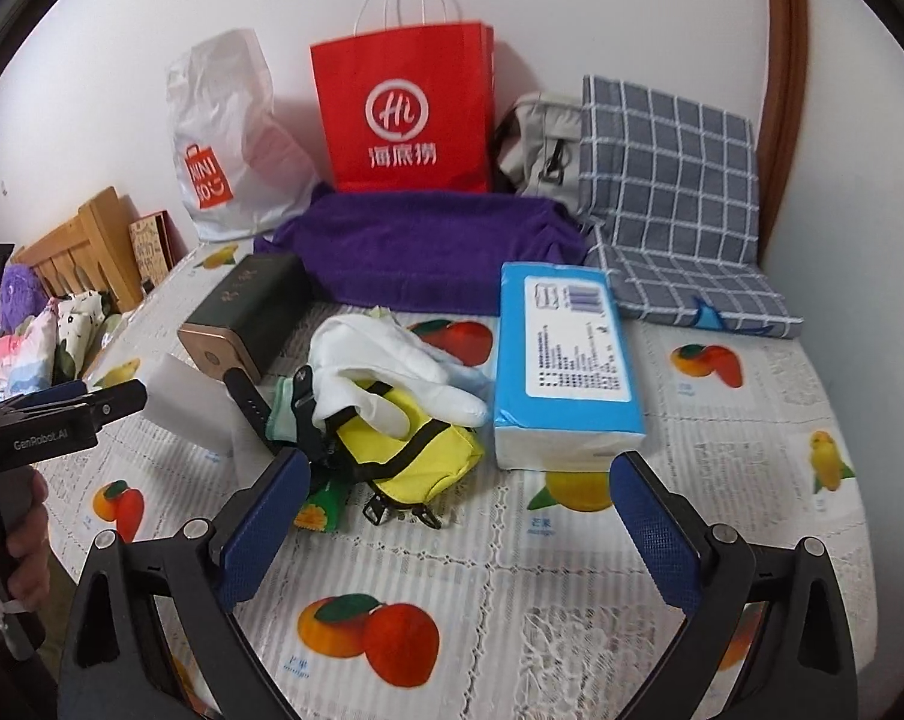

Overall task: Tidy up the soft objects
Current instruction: 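Grasp the white foam block with the left gripper while the right gripper grasps the white socks, then lift the foam block and socks and carry both toward the purple towel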

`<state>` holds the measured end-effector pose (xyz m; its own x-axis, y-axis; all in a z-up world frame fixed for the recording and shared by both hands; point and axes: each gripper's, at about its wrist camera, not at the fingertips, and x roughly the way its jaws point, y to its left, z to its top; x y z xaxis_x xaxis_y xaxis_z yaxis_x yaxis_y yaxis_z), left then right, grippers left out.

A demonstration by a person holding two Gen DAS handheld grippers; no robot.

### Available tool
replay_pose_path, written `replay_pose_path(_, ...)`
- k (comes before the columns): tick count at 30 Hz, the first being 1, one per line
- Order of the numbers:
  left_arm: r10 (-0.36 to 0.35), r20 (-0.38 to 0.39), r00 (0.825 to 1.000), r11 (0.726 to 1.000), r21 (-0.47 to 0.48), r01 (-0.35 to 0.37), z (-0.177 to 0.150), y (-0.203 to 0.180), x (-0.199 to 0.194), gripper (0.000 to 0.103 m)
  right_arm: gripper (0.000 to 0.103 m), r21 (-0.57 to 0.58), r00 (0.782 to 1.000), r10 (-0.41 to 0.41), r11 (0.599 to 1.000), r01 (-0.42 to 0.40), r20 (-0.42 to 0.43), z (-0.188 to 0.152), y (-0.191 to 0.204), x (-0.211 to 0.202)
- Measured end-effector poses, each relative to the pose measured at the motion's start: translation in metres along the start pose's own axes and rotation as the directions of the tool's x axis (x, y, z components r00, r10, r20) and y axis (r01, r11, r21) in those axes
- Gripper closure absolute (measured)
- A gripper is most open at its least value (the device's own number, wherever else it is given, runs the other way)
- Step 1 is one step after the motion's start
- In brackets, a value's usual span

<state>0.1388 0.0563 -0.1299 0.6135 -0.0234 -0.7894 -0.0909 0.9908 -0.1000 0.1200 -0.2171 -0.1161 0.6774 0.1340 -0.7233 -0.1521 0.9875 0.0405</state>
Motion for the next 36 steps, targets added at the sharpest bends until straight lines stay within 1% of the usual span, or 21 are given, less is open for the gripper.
replay_pose_path(4, -0.026, -0.015, 1.000, 1.000, -0.014, 0.026, 0.005, 0.002, 0.022, 0.001, 0.003, 0.008, 1.000, 0.024, 1.000, -0.023, -0.020, 0.006, -0.001, 0.020)
replay_pose_path(6, -0.038, -0.028, 0.999, 0.999, -0.026, 0.037, 0.007, 0.003, 0.031, 0.005, 0.003, 0.006, 0.999, 0.036, 0.999, -0.036, -0.020, 0.011, 0.002, 0.028)
replay_pose_path(7, -0.050, -0.037, 0.998, 0.998, -0.033, 0.049, 0.007, 0.003, 0.037, 0.012, 0.003, 0.002, 0.999, 0.046, 0.999, -0.046, -0.019, 0.014, 0.004, 0.034)
replay_pose_path(8, -0.058, -0.043, 0.997, 0.998, -0.039, 0.056, 0.008, 0.004, 0.040, 0.023, 0.003, -0.002, 0.998, 0.052, 0.999, -0.052, -0.020, 0.016, 0.006, 0.037)
replay_pose_path(9, -0.067, -0.046, 0.997, 0.997, -0.043, 0.065, 0.008, 0.005, 0.043, 0.030, 0.003, -0.009, 0.998, 0.061, 0.998, -0.061, -0.023, 0.020, 0.009, 0.043)
replay_pose_path(10, -0.085, -0.049, 0.995, 0.995, -0.049, 0.082, 0.007, 0.006, 0.046, 0.042, 0.003, -0.013, 0.997, 0.067, 0.998, -0.067, -0.028, 0.022, 0.012, 0.046)
replay_pose_path(12, -0.137, -0.040, 0.990, 0.988, -0.072, 0.134, 0.006, 0.010, 0.047, 0.051, 0.004, -0.022, 0.996, 0.080, 0.997, -0.080, -0.034, 0.028, 0.018, 0.057)
replay_pose_path(13, -0.149, -0.036, 0.988, 0.986, -0.076, 0.146, 0.006, 0.011, 0.046, 0.059, 0.004, -0.026, 0.996, 0.082, 0.996, -0.083, -0.035, 0.031, 0.021, 0.061)
replay_pose_path(16, -0.145, -0.030, 0.989, 0.988, -0.061, 0.143, 0.006, 0.013, 0.042, 0.059, 0.010, -0.049, 0.994, 0.099, 0.994, -0.102, -0.046, 0.037, 0.034, 0.074)
replay_pose_path(18, -0.137, -0.028, 0.990, 0.990, -0.046, 0.136, 0.005, 0.014, 0.041, 0.059, 0.011, -0.067, 0.993, 0.108, 0.992, -0.111, -0.055, 0.039, 0.044, 0.082)
replay_pose_path(20, -0.145, -0.031, 0.989, 0.989, -0.047, 0.143, 0.005, 0.017, 0.041, 0.059, 0.017, -0.092, 0.992, 0.102, 0.990, -0.108, -0.074, 0.039, 0.052, 0.090)
replay_pose_path(21, -0.149, -0.034, 0.988, 0.988, -0.050, 0.147, 0.005, 0.019, 0.041, 0.059, 0.024, -0.107, 0.992, 0.091, 0.989, -0.101, -0.090, 0.038, 0.056, 0.096)
replay_pose_path(22, -0.152, -0.036, 0.988, 0.987, -0.052, 0.150, 0.005, 0.020, 0.041, 0.059, 0.035, -0.121, 0.991, 0.073, 0.989, -0.087, -0.112, 0.037, 0.059, 0.103)
replay_pose_path(24, -0.158, -0.037, 0.987, 0.986, -0.058, 0.156, 0.004, 0.023, 0.041, 0.059, 0.050, -0.122, 0.990, 0.048, 0.990, -0.065, -0.133, 0.035, 0.059, 0.110)
replay_pose_path(25, -0.160, -0.037, 0.986, 0.986, -0.059, 0.158, 0.004, 0.024, 0.042, 0.059, 0.058, -0.114, 0.990, 0.057, 0.991, -0.073, -0.133, 0.034, 0.058, 0.110)
replay_pose_path(26, -0.162, -0.035, 0.986, 0.985, -0.061, 0.159, 0.003, 0.025, 0.041, 0.059, 0.065, -0.103, 0.988, 0.083, 0.990, -0.097, -0.131, 0.034, 0.056, 0.108)
replay_pose_path(27, -0.161, -0.033, 0.986, 0.985, -0.061, 0.159, 0.003, 0.026, 0.041, 0.059, 0.083, -0.095, 0.986, 0.102, 0.989, -0.115, -0.133, 0.035, 0.054, 0.107)
replay_pose_path(28, -0.160, -0.033, 0.987, 0.986, -0.061, 0.157, 0.002, 0.026, 0.041, 0.059, 0.090, -0.080, 0.984, 0.120, 0.988, -0.131, -0.130, 0.037, 0.051, 0.103)
replay_pose_path(30, -0.160, -0.029, 0.987, 0.985, -0.066, 0.158, 0.002, 0.028, 0.039, 0.059, 0.093, -0.066, 0.988, 0.121, 0.990, -0.128, -0.100, 0.041, 0.047, 0.096)
replay_pose_path(33, -0.160, -0.021, 0.987, 0.985, -0.068, 0.159, 0.000, 0.030, 0.034, 0.059, 0.093, -0.046, 0.992, 0.117, 0.992, -0.119, -0.052, 0.047, 0.040, 0.079)
replay_pose_path(36, -0.151, -0.013, 0.988, 0.986, -0.069, 0.150, -0.001, 0.031, 0.028, 0.059, 0.093, -0.007, 0.988, 0.156, 0.988, -0.156, 0.002, 0.052, 0.031, 0.057)
